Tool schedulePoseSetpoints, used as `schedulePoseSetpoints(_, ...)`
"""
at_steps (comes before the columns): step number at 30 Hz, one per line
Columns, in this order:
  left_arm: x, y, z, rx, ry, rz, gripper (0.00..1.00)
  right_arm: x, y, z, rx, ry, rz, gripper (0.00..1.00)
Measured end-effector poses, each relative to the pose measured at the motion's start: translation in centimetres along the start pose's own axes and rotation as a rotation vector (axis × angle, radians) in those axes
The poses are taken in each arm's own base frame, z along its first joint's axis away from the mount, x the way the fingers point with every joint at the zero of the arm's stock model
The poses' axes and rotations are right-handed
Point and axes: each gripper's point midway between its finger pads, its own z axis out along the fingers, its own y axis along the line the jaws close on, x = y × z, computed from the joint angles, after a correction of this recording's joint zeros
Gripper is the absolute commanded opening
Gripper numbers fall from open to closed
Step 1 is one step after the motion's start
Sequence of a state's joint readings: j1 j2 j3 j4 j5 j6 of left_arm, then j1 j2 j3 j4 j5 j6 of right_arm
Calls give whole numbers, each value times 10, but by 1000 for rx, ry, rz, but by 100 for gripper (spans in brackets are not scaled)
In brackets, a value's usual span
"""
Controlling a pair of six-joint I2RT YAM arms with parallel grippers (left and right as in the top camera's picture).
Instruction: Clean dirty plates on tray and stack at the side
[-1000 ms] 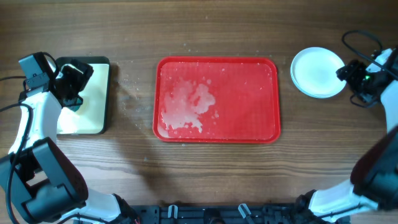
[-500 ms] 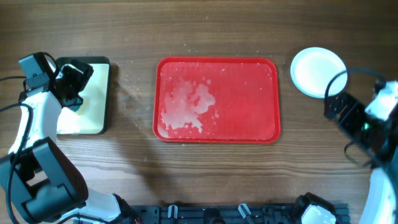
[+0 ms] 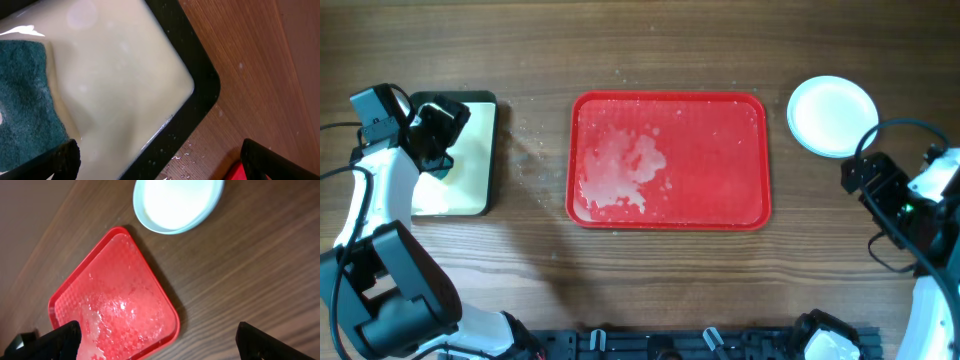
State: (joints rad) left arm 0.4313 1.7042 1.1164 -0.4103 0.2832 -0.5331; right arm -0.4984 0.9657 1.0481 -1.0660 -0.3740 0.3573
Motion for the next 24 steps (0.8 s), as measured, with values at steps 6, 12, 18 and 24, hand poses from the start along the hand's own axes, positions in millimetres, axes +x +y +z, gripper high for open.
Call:
schedulePoseSetpoints(6,0,0,0,0,-1,0,100,2,42,15,-171,-92,-215,100)
schedulePoseSetpoints(12,0,0,0,1,0,0,100,50,92,-4,-452,-309,-511,100)
schedulePoseSetpoints(18,0,0,0,2,1,0,100,76,74,9,-499,-388,-545,100)
schedulePoseSetpoints(24,0,0,0,3,2,0,100,75,72,7,-569,-534,-545,100)
